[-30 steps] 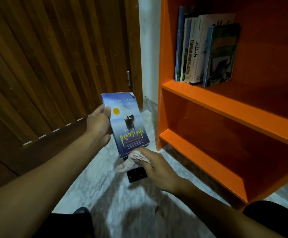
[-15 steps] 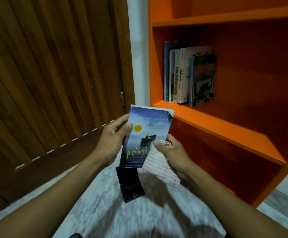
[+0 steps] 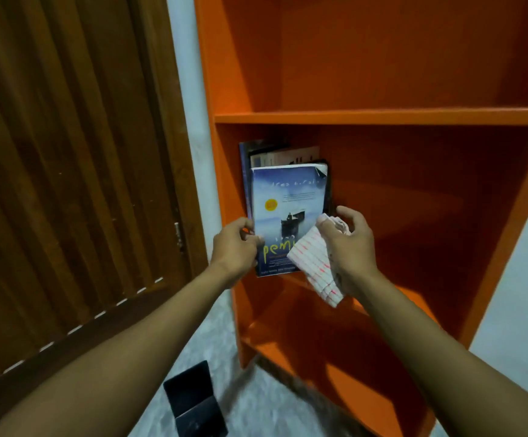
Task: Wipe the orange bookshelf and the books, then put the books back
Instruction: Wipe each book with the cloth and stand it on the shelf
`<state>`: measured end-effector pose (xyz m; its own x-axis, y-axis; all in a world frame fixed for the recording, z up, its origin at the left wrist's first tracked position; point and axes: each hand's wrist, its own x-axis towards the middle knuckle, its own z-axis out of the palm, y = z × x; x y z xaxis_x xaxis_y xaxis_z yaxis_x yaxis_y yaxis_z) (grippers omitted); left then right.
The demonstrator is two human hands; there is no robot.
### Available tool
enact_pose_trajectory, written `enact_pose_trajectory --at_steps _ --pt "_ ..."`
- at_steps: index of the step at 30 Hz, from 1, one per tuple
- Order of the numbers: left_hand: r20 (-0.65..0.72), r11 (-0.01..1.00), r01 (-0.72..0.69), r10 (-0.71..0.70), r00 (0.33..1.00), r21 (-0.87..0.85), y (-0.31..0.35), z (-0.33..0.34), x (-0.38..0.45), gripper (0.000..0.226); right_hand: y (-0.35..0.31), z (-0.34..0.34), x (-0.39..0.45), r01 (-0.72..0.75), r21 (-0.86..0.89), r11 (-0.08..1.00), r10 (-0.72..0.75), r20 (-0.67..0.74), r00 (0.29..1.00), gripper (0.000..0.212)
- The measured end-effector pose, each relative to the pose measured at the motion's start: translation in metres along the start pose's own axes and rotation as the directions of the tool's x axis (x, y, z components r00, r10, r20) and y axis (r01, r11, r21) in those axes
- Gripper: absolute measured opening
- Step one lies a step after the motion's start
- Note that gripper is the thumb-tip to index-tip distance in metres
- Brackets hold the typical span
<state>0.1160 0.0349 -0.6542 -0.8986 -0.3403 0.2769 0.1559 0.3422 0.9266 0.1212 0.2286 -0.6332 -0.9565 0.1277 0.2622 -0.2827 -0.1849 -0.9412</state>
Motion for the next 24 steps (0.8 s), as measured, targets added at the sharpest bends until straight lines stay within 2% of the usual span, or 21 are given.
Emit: enact_pose_trajectory --at_steps 3,6,10,12,14,19,24 --pt "-0.007 0.998 0.054 -0.054 0.999 -0.037 0.007 0.046 0.026 0.024 -0.003 -0.016 0.013 0.005 -0.053 0.999 -0.006 -0.029 1.0 0.026" --pt "-0.056 0.999 0.029 -0.027 0.998 0.043 0.008 0.089 0.048 0.031 -0.005 -0.03 0.02 -0.012 -0.067 0.998 0.009 -0.052 0.999 0.015" --pt "-0.079 0.979 0.044 -0.028 0.996 0.199 0.008 0.128 0.062 0.013 -0.006 -0.052 0.03 -0.044 -0.029 0.999 0.041 -0.083 0.996 0.018" --pt "-0.126 0.975 0.087 -0.062 0.99 0.207 0.006 0.143 0.07 0.022 -0.005 -0.061 0.032 -0.077 -0.024 0.997 0.074 -0.086 0.994 0.023" --pt "-0.167 0.971 0.124 -0.09 0.982 0.205 0.003 0.155 0.078 0.022 -0.003 -0.068 0.034 -0.087 -0.027 0.996 0.084 -0.082 0.993 0.026" --pt "-0.313 0.978 0.202 -0.174 0.934 0.058 0.002 0.178 0.09 0.019 0.005 -0.074 0.039 -0.079 0.002 0.997 0.079 -0.05 0.996 0.021" --pt "-0.338 0.976 0.206 -0.173 0.925 0.065 0.005 0.178 0.088 0.023 0.007 -0.073 0.037 -0.105 0.019 0.994 0.105 -0.021 0.994 0.019"
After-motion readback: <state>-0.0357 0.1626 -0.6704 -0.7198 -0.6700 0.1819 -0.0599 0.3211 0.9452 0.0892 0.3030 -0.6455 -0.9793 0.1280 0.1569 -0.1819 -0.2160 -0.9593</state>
